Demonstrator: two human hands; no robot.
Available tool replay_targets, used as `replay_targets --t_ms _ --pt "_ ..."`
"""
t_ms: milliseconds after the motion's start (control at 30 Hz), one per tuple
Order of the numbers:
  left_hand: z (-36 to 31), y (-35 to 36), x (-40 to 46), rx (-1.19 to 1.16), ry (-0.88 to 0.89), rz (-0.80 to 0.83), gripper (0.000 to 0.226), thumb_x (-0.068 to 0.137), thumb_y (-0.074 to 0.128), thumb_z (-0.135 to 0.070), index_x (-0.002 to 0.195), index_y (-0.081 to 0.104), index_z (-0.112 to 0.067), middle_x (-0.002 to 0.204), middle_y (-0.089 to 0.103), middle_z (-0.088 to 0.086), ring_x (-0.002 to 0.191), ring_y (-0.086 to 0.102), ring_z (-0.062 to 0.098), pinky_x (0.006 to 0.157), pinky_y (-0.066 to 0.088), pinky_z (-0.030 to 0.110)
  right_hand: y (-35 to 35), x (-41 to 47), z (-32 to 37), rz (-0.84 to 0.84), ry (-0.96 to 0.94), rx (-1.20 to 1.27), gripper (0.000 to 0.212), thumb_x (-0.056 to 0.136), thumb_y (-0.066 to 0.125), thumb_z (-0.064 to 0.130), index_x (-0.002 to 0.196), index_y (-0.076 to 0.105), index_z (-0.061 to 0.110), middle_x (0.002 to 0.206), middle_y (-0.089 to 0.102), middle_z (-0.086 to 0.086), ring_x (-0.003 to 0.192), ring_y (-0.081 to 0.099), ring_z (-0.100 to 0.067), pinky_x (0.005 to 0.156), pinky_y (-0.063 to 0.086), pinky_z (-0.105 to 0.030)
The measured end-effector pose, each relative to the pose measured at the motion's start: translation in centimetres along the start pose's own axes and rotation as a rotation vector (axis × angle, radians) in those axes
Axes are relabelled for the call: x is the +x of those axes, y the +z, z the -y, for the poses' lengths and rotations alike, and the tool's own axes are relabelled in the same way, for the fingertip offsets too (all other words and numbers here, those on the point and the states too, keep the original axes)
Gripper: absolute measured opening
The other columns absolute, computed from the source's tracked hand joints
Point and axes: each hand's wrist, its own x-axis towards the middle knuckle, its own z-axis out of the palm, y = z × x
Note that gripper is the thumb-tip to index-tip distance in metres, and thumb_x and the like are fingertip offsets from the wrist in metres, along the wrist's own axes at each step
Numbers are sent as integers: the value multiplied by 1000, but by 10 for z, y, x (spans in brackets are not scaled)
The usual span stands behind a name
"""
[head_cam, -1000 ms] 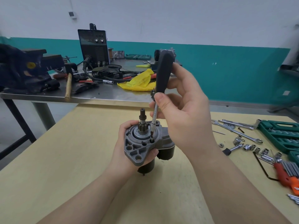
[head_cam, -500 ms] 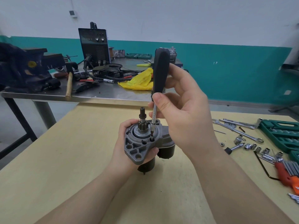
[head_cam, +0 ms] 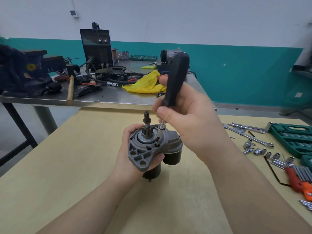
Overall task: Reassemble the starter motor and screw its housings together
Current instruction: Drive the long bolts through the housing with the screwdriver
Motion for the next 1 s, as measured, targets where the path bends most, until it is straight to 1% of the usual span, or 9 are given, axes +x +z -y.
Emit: replay_targets --t_ms 100,233,400,500,633,667,767,900,1000 --pt "0 -1 0 2 1 2 88 61 91 -27 133 41 -21 131 62 -35 122 64 -4 99 52 13 -8 0 2 116 56 -84 50 104 66 5 143 53 33 98 80 10 103 75 -12 105 57 -44" --pt "-1 0 1 13 19 3 88 59 90 -29 132 41 -23 129 60 -37 121 64 -4 98 52 14 -15 1 2 249 132 -187 49 108 59 5 141 50 40 98 80 15 106 74 -8 99 62 -39" --pt "0 0 1 29 31 -5 87 60 89 -29 132 41 -25 129 60 -39 121 63 -7 98 51 11 -14 2 -3 204 127 -148 37 105 65 9 129 59 36 96 82 14 101 76 -9 90 64 -37" --pt "0 0 0 30 32 -24 88 57 90 -31 131 43 -26 128 61 -37 122 64 -4 98 52 13 -9 2 -8 163 104 -142 30 100 73 18 119 63 39 96 82 17 100 77 -8 93 61 -43" --pt "0 1 1 33 50 -31 88 58 90 -32 132 43 -28 129 60 -36 121 64 -2 99 53 15 -6 2 -13 152 133 -63 19 98 76 17 104 74 36 93 82 14 95 78 -5 74 58 -26" --pt "1 1 1 35 56 -32 88 58 90 -32 132 42 -29 129 60 -36 122 64 -2 99 52 15 -6 2 -14 156 137 -69 18 100 75 18 102 76 37 92 82 14 94 77 -4 70 60 -25" --pt "4 1 3 46 69 -50 90 59 92 -32 134 42 -35 129 60 -33 122 65 4 98 54 17 -8 1 -15 213 140 -106 21 107 65 17 110 76 35 94 82 12 98 76 -7 76 67 -33" --pt "9 0 3 54 79 -68 92 58 94 -31 132 45 -55 129 63 -27 119 68 9 96 56 21 -10 1 -12 275 163 -116 27 108 59 8 115 75 28 98 82 8 100 78 -13 82 68 -38" --pt "11 -1 3 49 64 -57 92 59 94 -31 135 44 -44 130 64 -24 120 68 11 97 57 23 -11 1 -11 283 155 -132 24 107 61 7 111 74 27 98 81 7 96 79 -16 82 68 -41"
